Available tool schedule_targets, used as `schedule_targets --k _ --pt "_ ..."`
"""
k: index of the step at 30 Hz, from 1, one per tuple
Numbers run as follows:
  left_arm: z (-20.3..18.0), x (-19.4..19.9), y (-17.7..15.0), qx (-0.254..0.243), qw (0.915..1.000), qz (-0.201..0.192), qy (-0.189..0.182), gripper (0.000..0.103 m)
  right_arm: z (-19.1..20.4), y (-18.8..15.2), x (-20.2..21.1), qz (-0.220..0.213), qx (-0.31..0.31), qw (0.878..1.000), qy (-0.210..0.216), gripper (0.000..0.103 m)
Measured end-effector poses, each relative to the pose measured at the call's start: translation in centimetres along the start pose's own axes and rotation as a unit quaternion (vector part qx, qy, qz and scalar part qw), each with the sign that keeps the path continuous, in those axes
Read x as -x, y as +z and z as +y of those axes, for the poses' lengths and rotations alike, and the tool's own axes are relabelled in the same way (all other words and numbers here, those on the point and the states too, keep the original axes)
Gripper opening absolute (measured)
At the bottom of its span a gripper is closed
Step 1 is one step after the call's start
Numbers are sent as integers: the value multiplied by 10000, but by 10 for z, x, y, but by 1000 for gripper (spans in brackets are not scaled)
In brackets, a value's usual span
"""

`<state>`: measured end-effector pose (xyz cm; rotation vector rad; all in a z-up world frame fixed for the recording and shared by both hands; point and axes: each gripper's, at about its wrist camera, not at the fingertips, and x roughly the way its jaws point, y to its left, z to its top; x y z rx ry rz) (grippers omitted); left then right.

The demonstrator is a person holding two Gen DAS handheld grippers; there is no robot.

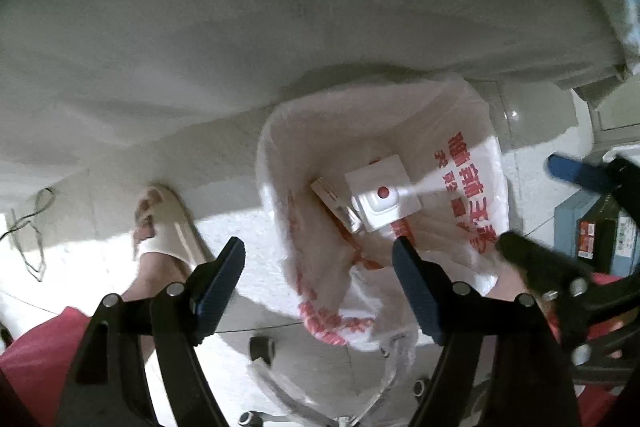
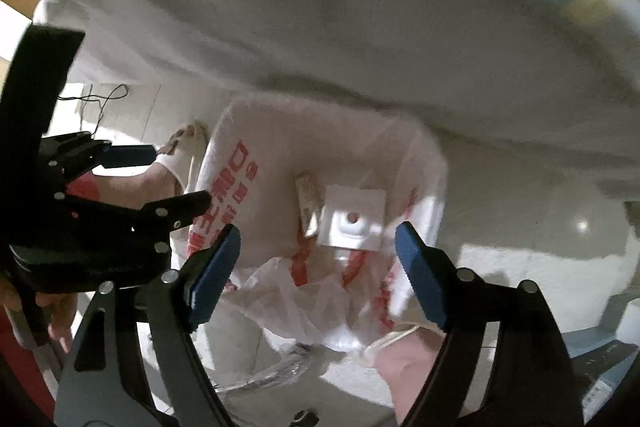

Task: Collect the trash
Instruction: 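Move both tools back over the remaining items on the bed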

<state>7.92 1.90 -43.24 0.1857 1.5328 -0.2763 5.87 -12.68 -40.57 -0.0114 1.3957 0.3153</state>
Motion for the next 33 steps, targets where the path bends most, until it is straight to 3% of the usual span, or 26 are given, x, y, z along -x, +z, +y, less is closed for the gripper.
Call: schedule_targets --k 6,10,15,17,21,26,30,33 --pt "-1 47 -14 -119 9997 -80 196 74 19 -8 72 -552 145 9957 -724 93" --pt "0 102 -28 -358 9983 -360 290 74 28 -10 123 -638 317 9963 -480 93" --pt "12 183 -35 -432 9968 -657 154 75 35 -8 234 -1753 415 9815 -650 93" --pt "18 222 -31 -444 9951 -879 113 83 38 -8 273 -2114 502 9730 -779 95" --pt "25 290 -13 -713 9910 -1123 -116 90 42 -2 354 -2593 829 9574 -960 96" --pt "24 357 22 -1053 9848 -1367 198 93 39 11 412 -2996 1151 9384 -1283 96" --pt "17 381 58 -1388 9804 -1361 325 94 34 31 430 -3265 1346 9232 -1515 96" --pt "11 387 96 -1564 9772 -1358 465 94 27 59 423 -3169 1516 9167 -1903 96"
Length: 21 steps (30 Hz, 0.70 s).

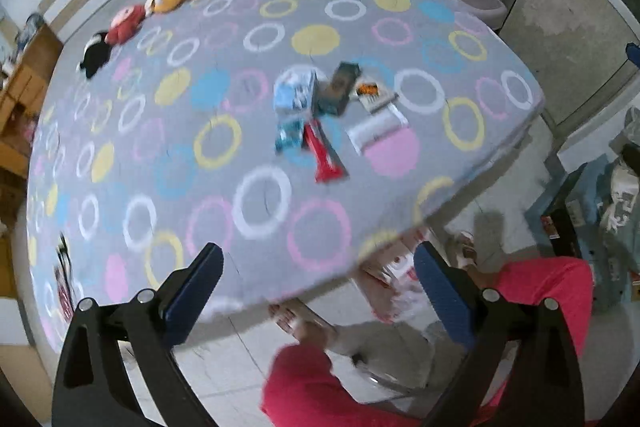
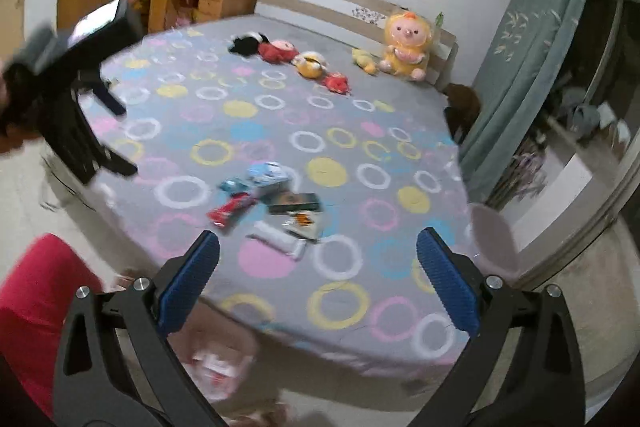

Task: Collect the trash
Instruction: 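Move both tools back over the remaining items on the bed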

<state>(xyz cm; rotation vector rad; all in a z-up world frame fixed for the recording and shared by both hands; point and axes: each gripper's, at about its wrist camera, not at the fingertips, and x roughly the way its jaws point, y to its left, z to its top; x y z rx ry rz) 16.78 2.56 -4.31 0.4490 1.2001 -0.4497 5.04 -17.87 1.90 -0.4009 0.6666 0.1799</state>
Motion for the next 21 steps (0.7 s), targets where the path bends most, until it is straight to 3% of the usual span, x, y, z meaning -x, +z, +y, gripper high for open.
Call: schedule_targets --k 3,8,14,21 --pt "12 -14 38 -125 9999 71 -84 94 -15 18 -31 88 108 9998 126 96" --pt "20 -49 94 -446 9986 268 101 94 -52 61 -71 52 149 9994 298 96" --pt "25 -69 133 -615 9974 362 -98 94 -67 91 -107 263 386 9977 492 96" --pt "32 -111 158 -708 9950 662 -233 94 -65 95 -156 821 443 9923 820 96"
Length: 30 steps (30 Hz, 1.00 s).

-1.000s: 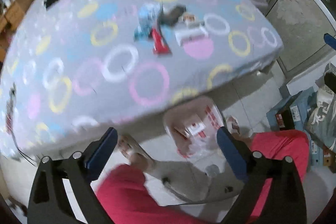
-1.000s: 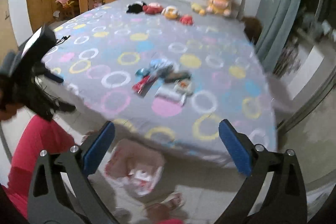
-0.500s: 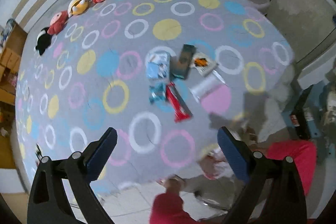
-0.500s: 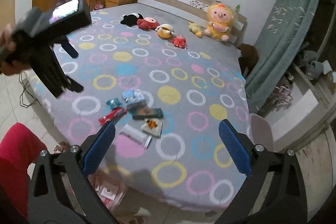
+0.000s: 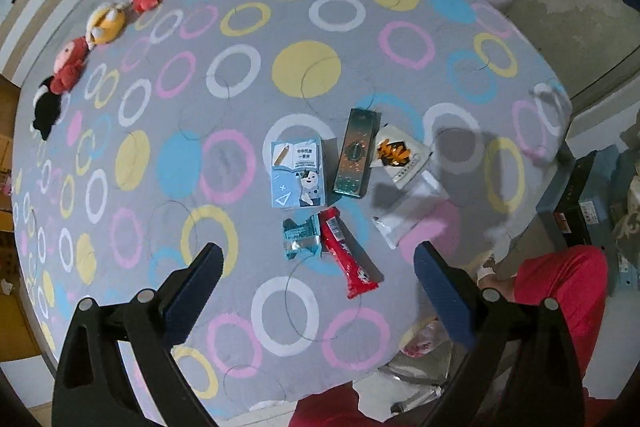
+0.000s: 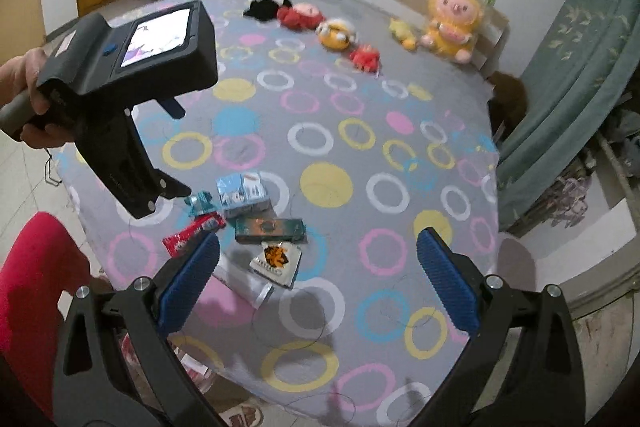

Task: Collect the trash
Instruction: 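Move both tools back over the remaining items on the bed, then grasp the blue cartoon box with the left tool while the right tool grasps the orange-printed snack bag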

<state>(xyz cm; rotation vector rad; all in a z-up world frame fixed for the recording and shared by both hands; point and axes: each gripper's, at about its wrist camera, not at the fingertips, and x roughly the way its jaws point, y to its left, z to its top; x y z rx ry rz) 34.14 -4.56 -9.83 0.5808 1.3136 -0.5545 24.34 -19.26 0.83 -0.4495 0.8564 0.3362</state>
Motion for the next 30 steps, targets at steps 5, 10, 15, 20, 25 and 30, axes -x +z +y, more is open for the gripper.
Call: schedule_targets --k 5,10,15,20,25,30 --pt "9 -40 16 -32 9996 282 -91 94 3 -5 -44 367 103 9992 75 96" --pt "19 -77 33 45 9986 426 -302 94 1 -14 -93 745 -72 9965 375 96" --pt "25 -109 47 6 9979 559 -312 94 5 -25 -143 1095 -180 9923 545 96" --pt "30 -135 58 47 9967 727 -364 94 13 -40 -196 1481 -484 9839 878 96" --pt "35 -154 64 79 9958 804 -428 94 29 -51 -231 1736 -353 9794 973 96" --pt "43 -172 66 178 9947 875 -509 94 35 -57 -255 1888 -291 9772 925 96"
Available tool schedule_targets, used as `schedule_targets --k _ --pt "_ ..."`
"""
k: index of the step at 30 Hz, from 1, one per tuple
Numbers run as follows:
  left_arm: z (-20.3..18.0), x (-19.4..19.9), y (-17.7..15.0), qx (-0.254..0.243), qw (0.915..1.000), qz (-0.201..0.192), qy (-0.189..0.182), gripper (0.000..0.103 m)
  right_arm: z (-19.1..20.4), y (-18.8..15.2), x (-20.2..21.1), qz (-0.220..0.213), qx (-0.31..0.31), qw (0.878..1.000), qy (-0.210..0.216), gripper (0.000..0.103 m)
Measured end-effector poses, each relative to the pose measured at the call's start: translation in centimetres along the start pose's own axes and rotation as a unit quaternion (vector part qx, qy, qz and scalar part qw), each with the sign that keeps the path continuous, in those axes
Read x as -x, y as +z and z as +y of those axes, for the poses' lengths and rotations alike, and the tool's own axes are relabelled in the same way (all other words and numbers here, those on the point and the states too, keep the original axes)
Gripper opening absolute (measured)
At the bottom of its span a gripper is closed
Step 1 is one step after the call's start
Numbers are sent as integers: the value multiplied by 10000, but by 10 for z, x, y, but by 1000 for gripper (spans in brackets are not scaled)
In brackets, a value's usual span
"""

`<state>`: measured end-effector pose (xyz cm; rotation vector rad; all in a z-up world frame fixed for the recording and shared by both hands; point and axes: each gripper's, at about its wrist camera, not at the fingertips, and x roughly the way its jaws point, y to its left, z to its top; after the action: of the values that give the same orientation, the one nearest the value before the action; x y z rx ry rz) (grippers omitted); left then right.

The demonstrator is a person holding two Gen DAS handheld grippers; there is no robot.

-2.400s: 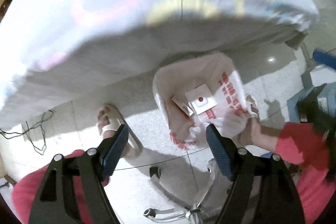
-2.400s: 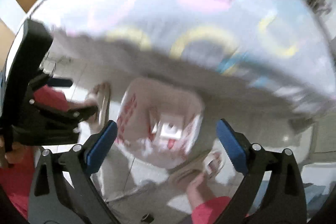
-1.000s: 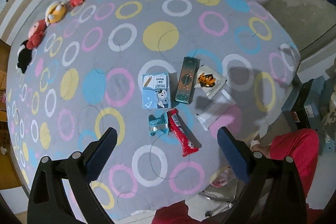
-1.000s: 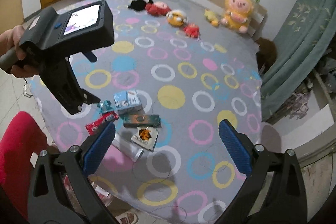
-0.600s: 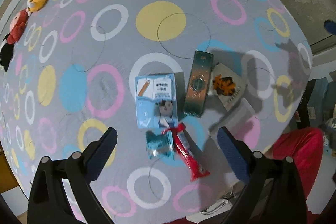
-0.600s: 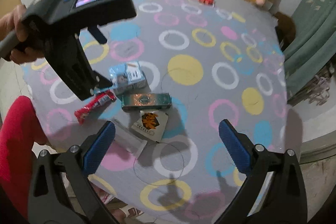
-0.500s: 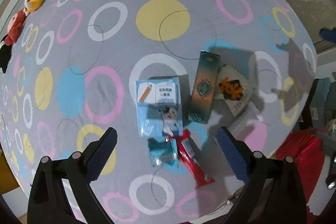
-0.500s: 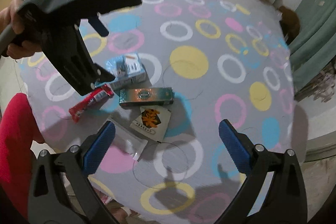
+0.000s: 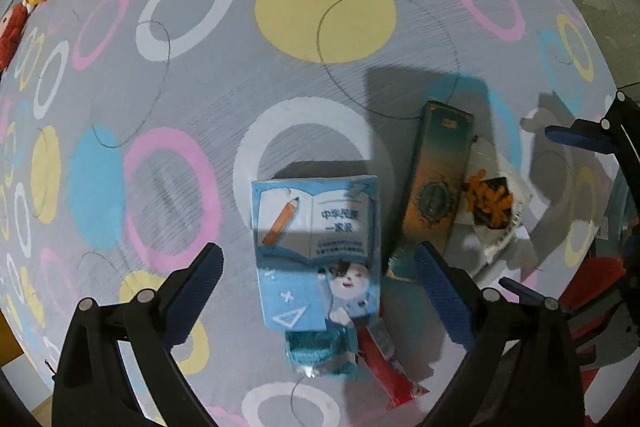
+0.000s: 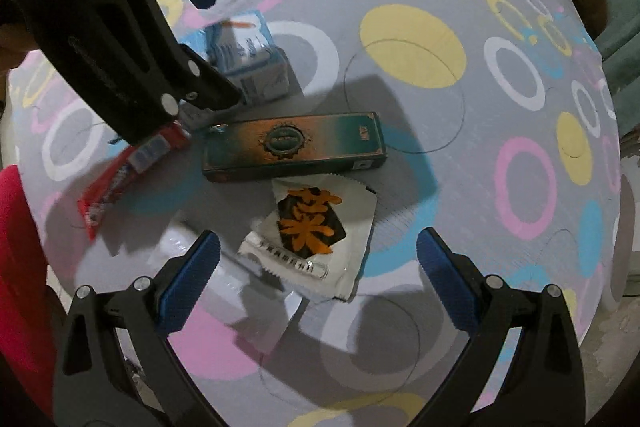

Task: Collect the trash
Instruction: 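Grasp the blue cartoon box with the left tool while the right tool grasps the orange-printed snack bag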

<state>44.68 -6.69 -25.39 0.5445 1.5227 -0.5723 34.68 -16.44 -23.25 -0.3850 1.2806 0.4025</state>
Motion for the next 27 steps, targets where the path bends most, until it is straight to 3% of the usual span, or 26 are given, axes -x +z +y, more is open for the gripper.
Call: schedule_targets --k 10,11,12,13,16,20,27 --pt "12 -22 7 173 9996 50 -230 93 -6 1 -22 118 -222 9996 156 92" --pt "14 -24 8 198 9995 52 -254 92 -7 2 -25 135 -231 9995 158 86" --pt "15 -25 8 217 9994 62 -245 91 -10 2 -26 149 -242 9994 188 71" --pt "16 -27 8 220 9994 89 -232 87 -11 1 -29 197 -253 9992 233 66" --pt "17 -28 9 234 9995 72 -199 77 -14 1 -33 230 -350 9987 302 63" --pt "17 -28 10 229 9996 21 -175 66 -22 1 -32 146 -440 9981 399 29" --pt "14 -25 5 325 9994 -57 -95 65 -25 -5 -23 45 -622 9971 439 21"
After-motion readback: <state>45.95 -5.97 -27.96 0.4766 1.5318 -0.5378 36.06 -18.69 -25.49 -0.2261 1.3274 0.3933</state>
